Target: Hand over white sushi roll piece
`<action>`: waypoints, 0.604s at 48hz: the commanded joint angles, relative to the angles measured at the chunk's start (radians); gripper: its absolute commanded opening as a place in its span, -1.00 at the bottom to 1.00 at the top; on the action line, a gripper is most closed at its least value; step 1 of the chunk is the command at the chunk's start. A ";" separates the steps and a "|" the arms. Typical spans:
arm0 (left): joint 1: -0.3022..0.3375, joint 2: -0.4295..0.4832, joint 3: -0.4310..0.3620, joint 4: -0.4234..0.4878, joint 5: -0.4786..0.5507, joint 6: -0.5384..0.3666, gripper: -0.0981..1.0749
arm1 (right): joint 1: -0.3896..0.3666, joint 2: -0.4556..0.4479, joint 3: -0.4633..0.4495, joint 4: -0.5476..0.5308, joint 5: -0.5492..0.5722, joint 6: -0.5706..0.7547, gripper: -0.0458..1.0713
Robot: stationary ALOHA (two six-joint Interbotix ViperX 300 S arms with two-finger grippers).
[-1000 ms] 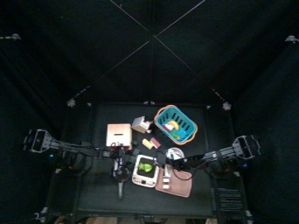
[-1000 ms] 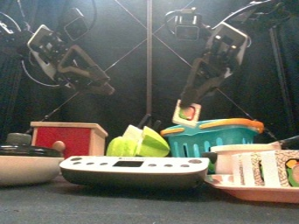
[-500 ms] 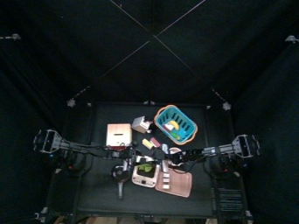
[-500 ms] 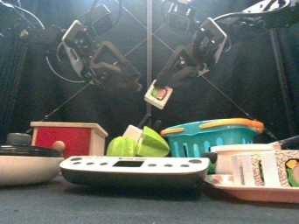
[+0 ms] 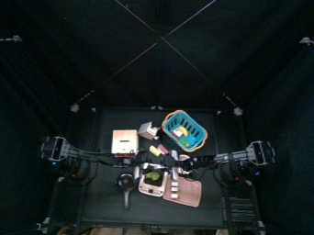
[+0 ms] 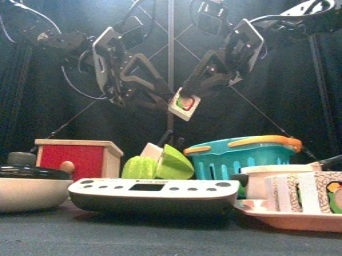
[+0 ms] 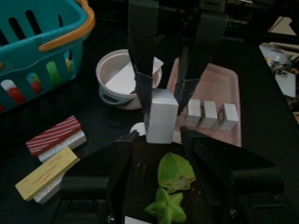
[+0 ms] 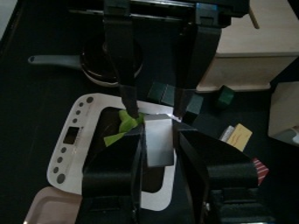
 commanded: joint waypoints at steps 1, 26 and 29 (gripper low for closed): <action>0.003 0.008 -0.035 -0.003 -0.005 0.002 0.57 | -0.005 -0.031 -0.012 -0.002 -0.006 -0.002 0.13; 0.017 0.038 -0.058 -0.029 -0.002 0.002 0.20 | -0.005 -0.028 -0.009 -0.002 -0.006 -0.003 0.13; 0.017 0.037 -0.058 -0.031 0.000 0.002 0.06 | -0.005 -0.028 -0.008 -0.002 -0.006 -0.002 0.13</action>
